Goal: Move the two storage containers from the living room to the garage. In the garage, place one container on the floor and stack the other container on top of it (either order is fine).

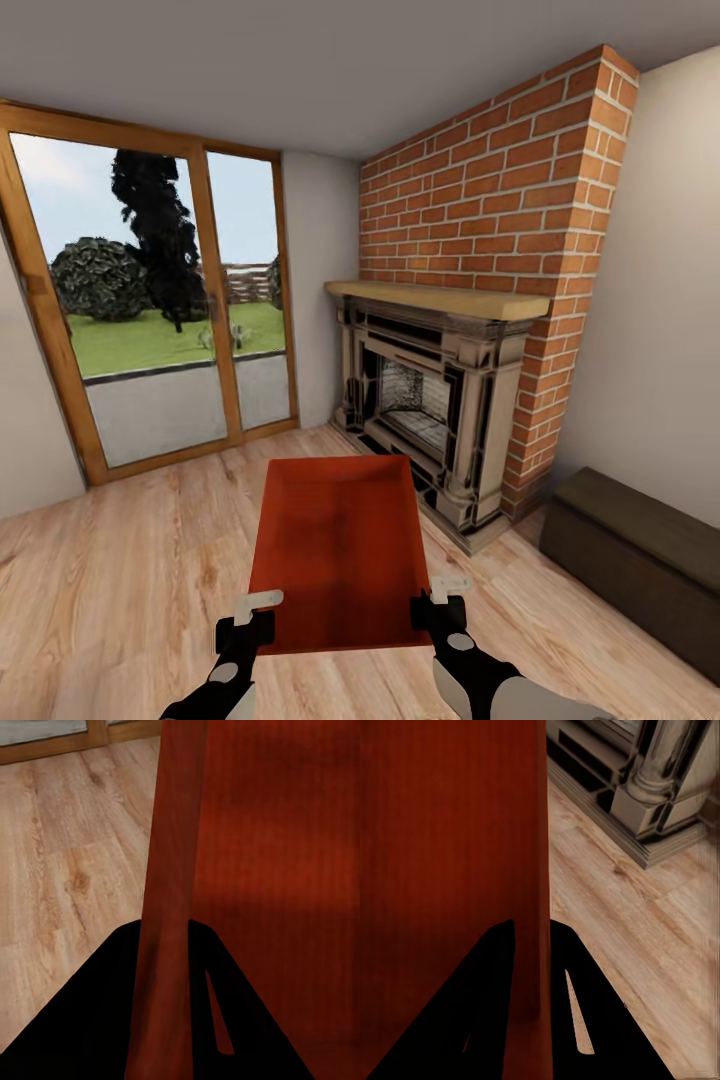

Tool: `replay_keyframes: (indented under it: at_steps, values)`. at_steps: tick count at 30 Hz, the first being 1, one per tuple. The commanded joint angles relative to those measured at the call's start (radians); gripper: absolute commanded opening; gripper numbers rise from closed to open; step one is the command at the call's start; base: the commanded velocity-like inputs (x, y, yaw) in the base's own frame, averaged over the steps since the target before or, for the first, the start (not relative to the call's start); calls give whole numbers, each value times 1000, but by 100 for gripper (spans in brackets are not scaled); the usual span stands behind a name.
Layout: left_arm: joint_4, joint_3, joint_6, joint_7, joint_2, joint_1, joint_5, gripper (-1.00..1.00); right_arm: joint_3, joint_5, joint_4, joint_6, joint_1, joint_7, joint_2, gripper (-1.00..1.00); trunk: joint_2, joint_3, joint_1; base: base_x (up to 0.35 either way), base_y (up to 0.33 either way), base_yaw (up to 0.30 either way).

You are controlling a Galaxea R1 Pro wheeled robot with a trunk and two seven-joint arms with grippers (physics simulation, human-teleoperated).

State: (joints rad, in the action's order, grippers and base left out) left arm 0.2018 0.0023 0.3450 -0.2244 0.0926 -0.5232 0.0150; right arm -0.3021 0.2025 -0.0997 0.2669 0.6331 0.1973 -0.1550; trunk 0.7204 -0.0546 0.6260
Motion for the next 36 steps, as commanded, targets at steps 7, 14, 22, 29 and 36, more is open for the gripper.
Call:
replay_keyframes:
  at_steps: [7, 14, 22, 29, 36]
  values:
    - [8, 25, -1, -3, 1, -1, -18, -100, 5, 17, 3, 3, 0, -3, 0, -100, 2, 1, 0, 0, 0, -233]
    - [8, 25, -1, -3, 1, -1, -18, -100, 5, 17, 3, 3, 0, -4, 0, -100, 2, 5, 0, 0, 0, -233]
    - [8, 26, -1, -3, 1, -1, -18, -100, 5, 17, 3, 3, 0, -4, 0, -100, 2, 8, 0, 0, 0, -233]
    - [8, 27, -1, -2, 0, -1, -18, -100, 5, 17, 3, 3, 0, -4, -1, -100, 2, 12, 0, 0, 0, -233]
    - [8, 27, -1, -1, 0, -1, -18, -100, 5, 17, 3, 3, 1, -4, -1, -100, 2, 16, 0, 0, 0, -233]
